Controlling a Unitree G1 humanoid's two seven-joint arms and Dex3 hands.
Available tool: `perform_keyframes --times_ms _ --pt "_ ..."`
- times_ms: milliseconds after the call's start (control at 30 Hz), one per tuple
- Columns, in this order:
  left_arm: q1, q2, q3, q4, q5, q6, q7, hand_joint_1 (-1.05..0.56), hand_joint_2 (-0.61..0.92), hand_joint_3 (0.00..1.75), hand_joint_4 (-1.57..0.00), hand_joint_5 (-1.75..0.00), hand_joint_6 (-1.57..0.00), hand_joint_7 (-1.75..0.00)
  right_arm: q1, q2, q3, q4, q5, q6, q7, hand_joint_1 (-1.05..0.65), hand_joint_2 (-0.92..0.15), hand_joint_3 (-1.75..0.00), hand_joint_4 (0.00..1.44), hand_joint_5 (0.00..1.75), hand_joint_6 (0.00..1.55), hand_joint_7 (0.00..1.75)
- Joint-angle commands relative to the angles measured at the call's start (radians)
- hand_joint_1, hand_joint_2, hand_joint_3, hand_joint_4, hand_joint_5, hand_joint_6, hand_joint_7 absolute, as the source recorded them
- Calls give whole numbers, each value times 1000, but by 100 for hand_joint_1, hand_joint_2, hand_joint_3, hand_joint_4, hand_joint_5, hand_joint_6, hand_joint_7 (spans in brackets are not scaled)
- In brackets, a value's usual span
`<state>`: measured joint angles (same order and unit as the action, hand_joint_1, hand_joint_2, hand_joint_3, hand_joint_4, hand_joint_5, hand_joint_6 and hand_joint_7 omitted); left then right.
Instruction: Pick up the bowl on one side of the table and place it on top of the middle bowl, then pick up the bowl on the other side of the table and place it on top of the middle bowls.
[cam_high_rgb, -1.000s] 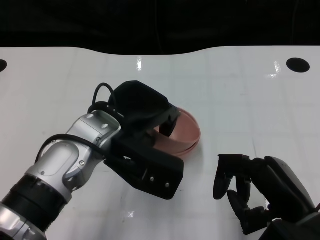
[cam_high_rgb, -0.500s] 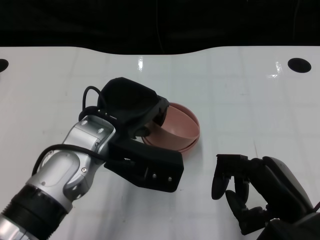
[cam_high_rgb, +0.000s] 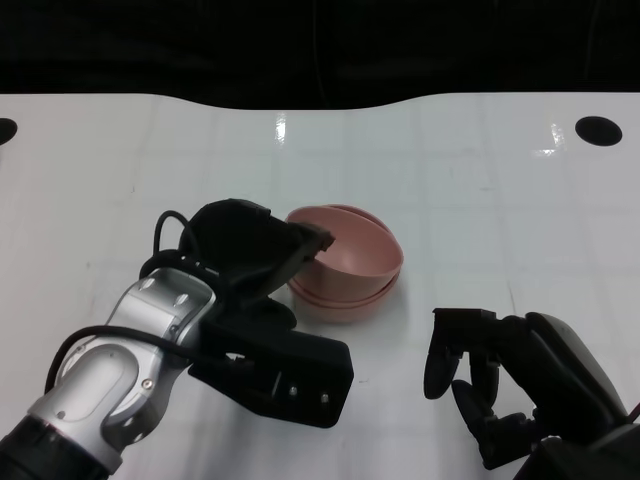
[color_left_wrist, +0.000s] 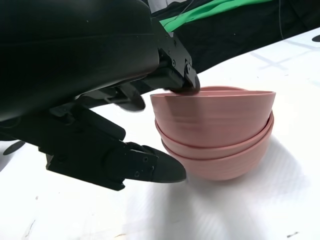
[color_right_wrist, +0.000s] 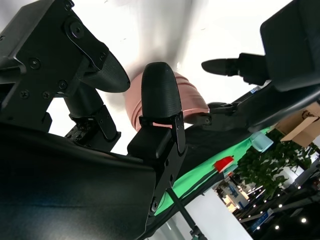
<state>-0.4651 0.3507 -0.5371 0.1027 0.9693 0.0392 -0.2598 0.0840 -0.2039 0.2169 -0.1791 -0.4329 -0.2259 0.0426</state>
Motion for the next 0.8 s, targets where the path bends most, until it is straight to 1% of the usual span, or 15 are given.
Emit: perform_keyframes --times_ms 33,100,167,300,400,467,567,700,800 --pt "67 25 52 -72 -26 -6 51 -82 92 35 -10 -4 -10 0 -1 -17 -11 -1 9 -4 7 -7 -13 -167 96 175 82 153" --pt "107 29 81 -111 -41 -15 83 -83 92 35 -4 -1 -6 0 -1 -19 -13 1 11 -7 9 -7 -13 -167 95 175 82 153" --pt "128 30 96 -129 -46 -22 99 -83 92 35 -1 0 -3 0 -2 -20 -14 4 11 -9 10 -7 -12 -167 95 175 82 153" --pt "185 34 144 -189 -76 -38 130 -84 92 36 0 0 0 0 -1 -20 -16 9 17 -17 11 -6 -12 -168 96 175 82 154" --pt "211 37 170 -220 -95 -44 131 -84 92 37 0 0 0 0 2 -20 -16 7 17 -17 12 -6 -12 -168 96 175 82 155" --pt "239 45 202 -230 -126 -79 166 -83 92 37 0 0 -1 0 4 -19 -15 3 13 -11 12 -5 -12 -168 96 175 82 155" --pt "275 55 244 -233 -173 -130 207 -78 92 36 -5 -3 -6 -3 6 -18 -13 0 13 -8 14 -5 -13 -168 96 175 81 155" --pt "287 57 260 -233 -189 -151 211 -76 92 35 -7 -4 -7 -4 6 -17 -13 0 14 -8 15 -4 -13 -168 95 175 81 155" --pt "390 48 333 -258 -310 -244 274 -64 92 27 -21 -14 -19 -9 4 -21 -15 3 18 -17 16 -4 -13 -168 95 175 80 155"
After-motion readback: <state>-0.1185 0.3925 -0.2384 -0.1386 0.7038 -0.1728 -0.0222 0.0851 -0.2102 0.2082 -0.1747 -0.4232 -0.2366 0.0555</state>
